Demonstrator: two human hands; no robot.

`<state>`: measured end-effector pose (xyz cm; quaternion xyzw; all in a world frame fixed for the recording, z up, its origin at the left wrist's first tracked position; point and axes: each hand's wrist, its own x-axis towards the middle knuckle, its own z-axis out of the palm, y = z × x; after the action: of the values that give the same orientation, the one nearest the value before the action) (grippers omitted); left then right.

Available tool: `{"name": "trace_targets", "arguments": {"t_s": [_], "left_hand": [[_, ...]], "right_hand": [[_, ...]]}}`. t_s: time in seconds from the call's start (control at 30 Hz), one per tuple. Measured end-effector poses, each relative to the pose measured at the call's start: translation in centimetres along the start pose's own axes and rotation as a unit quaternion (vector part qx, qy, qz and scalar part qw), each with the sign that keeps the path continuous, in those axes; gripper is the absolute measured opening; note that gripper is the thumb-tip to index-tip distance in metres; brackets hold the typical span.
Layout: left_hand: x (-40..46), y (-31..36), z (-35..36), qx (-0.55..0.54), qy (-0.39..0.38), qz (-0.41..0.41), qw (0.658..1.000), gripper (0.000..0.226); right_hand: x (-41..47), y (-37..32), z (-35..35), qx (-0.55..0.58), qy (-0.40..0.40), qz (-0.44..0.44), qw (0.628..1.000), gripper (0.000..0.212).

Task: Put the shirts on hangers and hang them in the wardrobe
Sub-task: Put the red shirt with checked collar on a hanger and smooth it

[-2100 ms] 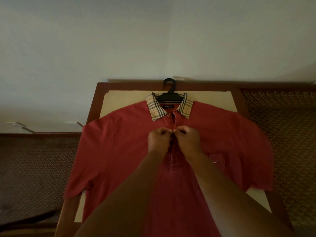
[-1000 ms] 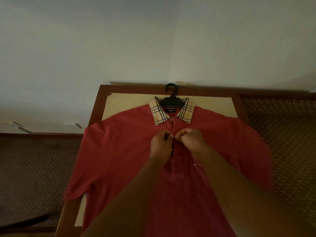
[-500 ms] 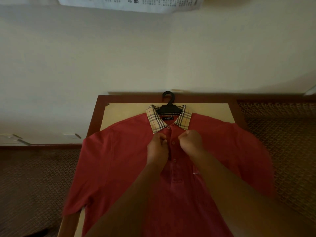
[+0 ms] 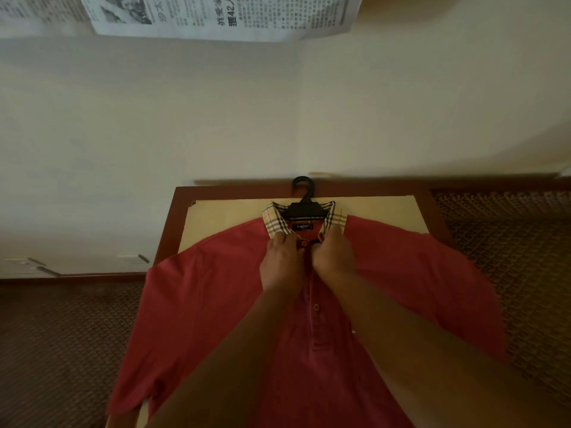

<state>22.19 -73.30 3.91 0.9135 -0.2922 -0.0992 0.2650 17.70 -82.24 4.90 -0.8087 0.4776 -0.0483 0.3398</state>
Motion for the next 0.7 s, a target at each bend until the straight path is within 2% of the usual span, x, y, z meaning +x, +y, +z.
{"name": "trace_targets", "arguments": {"t_s": [0.23, 0.33, 0.5, 0.7], "left_hand": [[1.3, 0.7, 0.6, 0.048, -0.017, 0.042, 0.998, 0.017], [1.7, 1.0, 1.1, 0.036, -0.013, 0.013, 0.999, 0.014], [1.7, 1.7, 1.7, -0.136, 0.006, -0.127, 0.983, 0.012], [0.8, 2.4, 1.1, -0.297, 0.015, -0.201, 0.933, 0.007]], "right_hand": [[0.6, 0.6, 0.6, 0.069, 0.065, -0.023, 0.995, 0.014], [0.5, 0.7, 0.8, 0.11, 0.066, -0.003, 0.992, 0.009], [0.4, 1.0, 1.1, 0.165, 0.036, 0.025, 0.985, 0.013], [0.0, 1.3, 0.5, 0.273, 0.006, 0.058, 0.96, 0.01]]}}
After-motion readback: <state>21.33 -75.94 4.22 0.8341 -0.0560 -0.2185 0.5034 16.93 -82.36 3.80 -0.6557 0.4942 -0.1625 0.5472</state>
